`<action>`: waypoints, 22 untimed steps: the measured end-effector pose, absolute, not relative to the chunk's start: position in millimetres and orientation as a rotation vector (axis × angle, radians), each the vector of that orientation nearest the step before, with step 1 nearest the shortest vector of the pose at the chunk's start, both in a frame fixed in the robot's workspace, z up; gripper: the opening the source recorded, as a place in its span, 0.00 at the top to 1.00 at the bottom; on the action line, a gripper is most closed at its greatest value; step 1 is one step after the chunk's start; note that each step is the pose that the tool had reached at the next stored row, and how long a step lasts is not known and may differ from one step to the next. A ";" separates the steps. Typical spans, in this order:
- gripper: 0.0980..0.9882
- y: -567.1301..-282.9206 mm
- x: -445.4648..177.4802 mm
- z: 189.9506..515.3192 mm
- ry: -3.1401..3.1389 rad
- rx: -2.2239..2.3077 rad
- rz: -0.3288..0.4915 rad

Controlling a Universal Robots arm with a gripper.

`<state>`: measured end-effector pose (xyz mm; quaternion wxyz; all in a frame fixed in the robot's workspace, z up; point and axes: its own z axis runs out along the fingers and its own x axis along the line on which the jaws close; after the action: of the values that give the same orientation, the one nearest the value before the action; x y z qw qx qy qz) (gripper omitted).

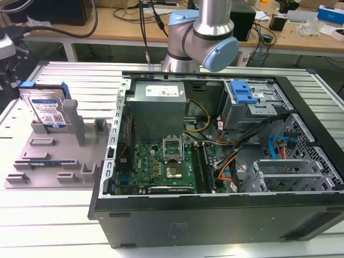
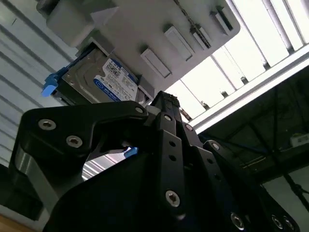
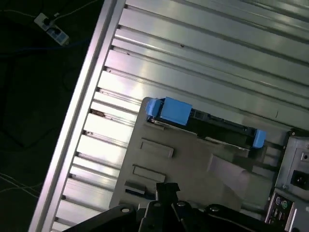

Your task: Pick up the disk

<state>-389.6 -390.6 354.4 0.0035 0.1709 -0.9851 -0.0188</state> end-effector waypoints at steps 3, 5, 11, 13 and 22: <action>0.99 -390.6 -389.6 354.4 -3.066 0.643 -0.058; 0.99 -390.6 -389.6 354.4 -3.049 0.716 -0.058; 0.99 -390.6 -389.6 354.4 -2.997 0.902 -0.057; 0.99 -390.6 -389.6 354.3 -2.973 0.975 -0.057; 0.99 -390.6 -389.6 354.3 -2.842 1.299 -0.054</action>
<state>-389.6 -390.6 354.3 0.0081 0.4157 -0.9093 -0.0173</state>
